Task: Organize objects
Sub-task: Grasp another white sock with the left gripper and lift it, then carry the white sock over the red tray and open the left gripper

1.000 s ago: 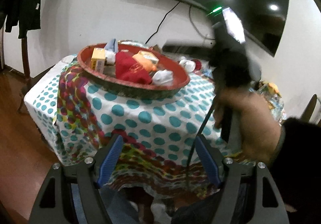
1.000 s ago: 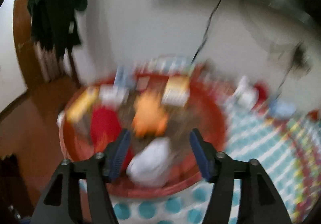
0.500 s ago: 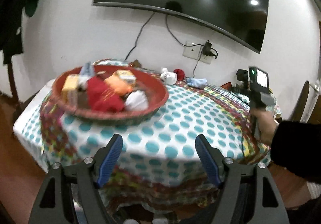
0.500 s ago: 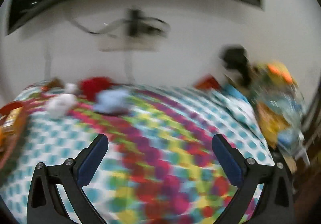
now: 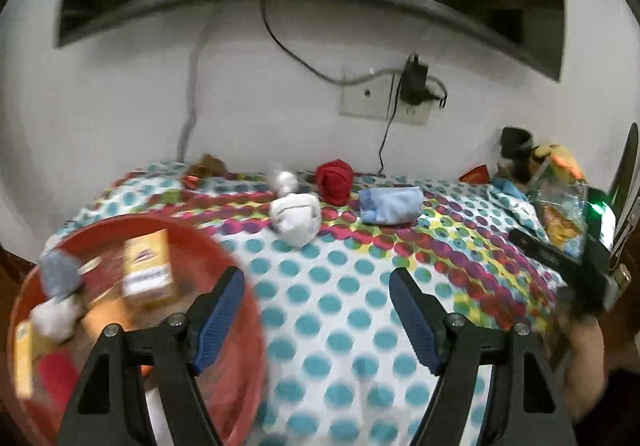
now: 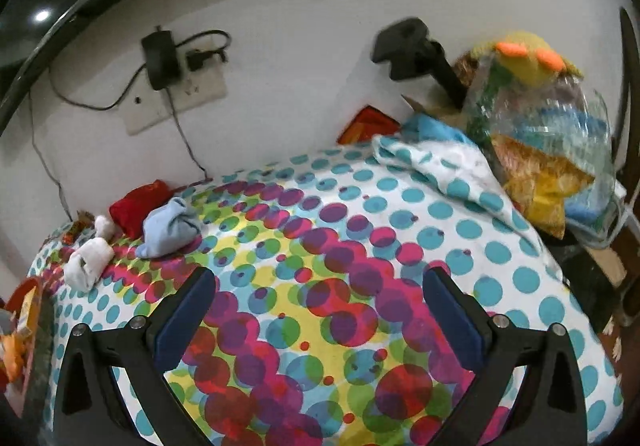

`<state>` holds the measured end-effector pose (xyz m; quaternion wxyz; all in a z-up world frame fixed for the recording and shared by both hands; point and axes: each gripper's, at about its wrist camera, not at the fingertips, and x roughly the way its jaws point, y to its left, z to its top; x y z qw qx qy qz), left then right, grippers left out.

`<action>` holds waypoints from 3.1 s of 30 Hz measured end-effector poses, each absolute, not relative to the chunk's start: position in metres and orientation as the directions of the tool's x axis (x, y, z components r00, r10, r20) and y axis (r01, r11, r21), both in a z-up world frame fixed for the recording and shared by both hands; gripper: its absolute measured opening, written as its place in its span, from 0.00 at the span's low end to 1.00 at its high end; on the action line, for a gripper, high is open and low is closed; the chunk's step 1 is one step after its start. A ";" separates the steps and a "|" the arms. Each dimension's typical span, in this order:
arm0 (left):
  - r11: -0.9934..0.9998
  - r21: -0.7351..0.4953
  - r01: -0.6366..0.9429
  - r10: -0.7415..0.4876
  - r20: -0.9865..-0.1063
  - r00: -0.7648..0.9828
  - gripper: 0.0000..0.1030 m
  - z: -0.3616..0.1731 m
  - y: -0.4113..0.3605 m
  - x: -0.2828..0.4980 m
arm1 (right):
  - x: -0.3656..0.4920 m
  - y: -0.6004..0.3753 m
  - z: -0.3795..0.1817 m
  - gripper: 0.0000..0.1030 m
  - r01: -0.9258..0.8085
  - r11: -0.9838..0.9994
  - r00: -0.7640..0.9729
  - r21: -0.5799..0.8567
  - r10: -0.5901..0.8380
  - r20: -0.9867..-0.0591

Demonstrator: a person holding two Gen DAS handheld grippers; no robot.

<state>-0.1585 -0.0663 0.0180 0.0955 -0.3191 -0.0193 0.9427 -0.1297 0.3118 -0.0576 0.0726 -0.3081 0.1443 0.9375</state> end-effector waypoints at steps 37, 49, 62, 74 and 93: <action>-0.995 0.093 -0.027 -0.050 -0.733 -0.678 0.25 0.004 0.007 -0.272 | -0.124 0.290 -0.045 1.00 -0.172 -0.971 -0.844 0.168 0.058 -0.533; -0.987 0.143 0.068 -0.148 -0.678 -0.720 0.25 0.056 -0.058 -0.207 | -0.126 0.284 -0.046 1.00 -0.167 -0.976 -0.835 0.142 0.064 -0.547; -0.977 0.153 0.152 -0.215 -0.676 -0.705 0.25 0.060 -0.135 -0.158 | -0.132 0.283 -0.049 1.00 -0.173 -0.978 -0.815 0.119 0.074 -0.574; -0.975 0.086 0.203 -0.200 -0.739 -0.644 0.25 0.040 -0.246 -0.096 | -0.133 0.279 -0.048 1.00 -0.163 -0.982 -0.815 0.098 0.078 -0.574; -0.967 0.025 0.255 -0.184 -0.762 -0.621 0.26 0.017 -0.302 -0.097 | -0.132 0.276 -0.047 1.00 -0.152 -0.985 -0.819 0.079 0.081 -0.567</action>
